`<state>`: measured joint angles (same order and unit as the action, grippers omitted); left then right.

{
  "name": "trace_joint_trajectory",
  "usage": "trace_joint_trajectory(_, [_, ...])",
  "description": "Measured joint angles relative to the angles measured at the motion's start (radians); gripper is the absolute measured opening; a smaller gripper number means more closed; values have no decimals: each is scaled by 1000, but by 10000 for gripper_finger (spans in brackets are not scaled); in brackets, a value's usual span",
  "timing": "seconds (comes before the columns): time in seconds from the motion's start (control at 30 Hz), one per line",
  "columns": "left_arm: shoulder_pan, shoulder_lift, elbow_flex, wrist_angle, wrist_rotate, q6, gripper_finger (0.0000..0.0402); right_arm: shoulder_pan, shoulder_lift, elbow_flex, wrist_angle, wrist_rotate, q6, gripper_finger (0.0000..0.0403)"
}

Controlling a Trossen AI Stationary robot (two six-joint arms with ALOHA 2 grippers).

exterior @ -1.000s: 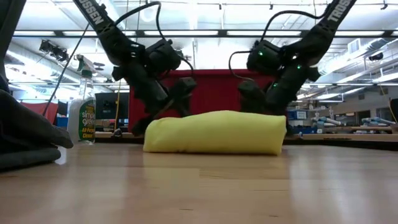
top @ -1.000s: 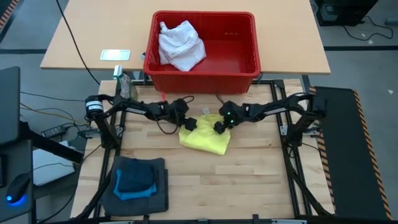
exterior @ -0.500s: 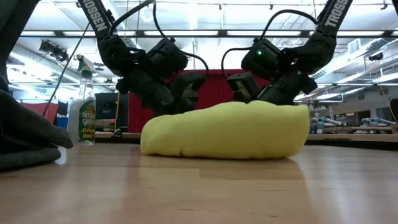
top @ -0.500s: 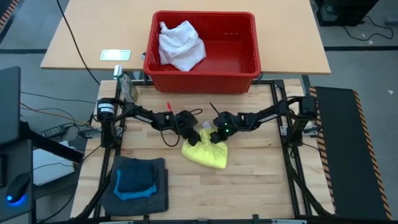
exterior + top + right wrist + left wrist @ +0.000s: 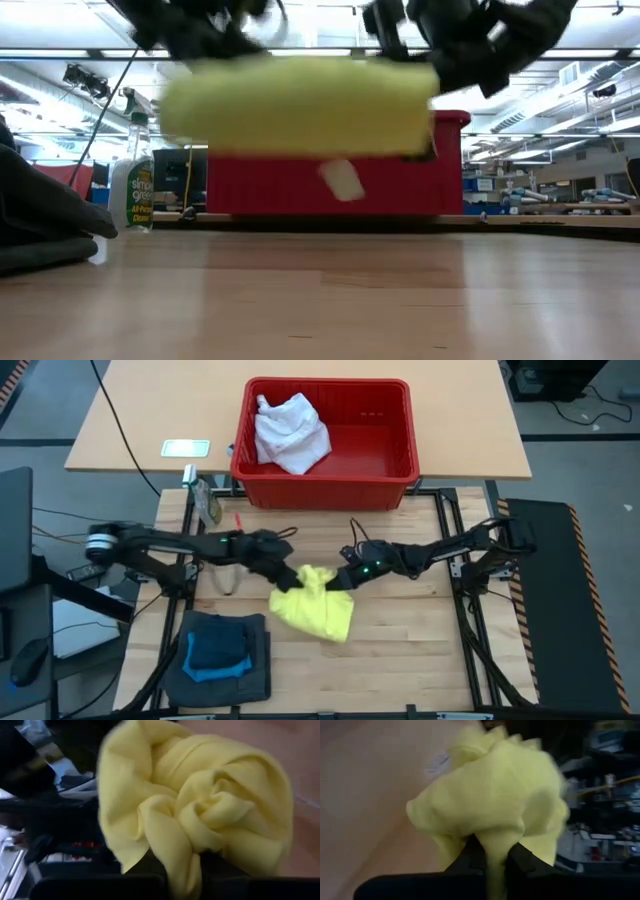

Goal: Fold laundry
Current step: Stack the yellow shirt on top of the dark blue shorts

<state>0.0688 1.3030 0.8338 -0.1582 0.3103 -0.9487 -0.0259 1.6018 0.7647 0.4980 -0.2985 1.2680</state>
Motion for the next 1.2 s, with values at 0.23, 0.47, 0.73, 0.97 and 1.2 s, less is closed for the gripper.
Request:
trace_joint_trajectory(0.23, [-233, -308, 1, -340, -123, -240, 24, 86, 172, 289, -9, 38, -16, 43])
trace_joint_trajectory(0.47, [-565, -523, 2, -598, -94, -464, 24, 117, 438, 716, -96, -24, -80, 43])
trace_joint_trajectory(0.73, [-800, -667, 52, -791, -105, -675, 24, 150, 751, 1221, -292, -57, -130, 43])
trace_joint_trajectory(0.97, [-967, -534, -14, -793, -131, -741, 49, 173, 945, 1423, -434, -55, -126, 43])
trace_joint_trajectory(1.2, [-1050, -363, -92, -702, -126, -824, 155, 196, 959, 1426, -604, 9, -184, 80])
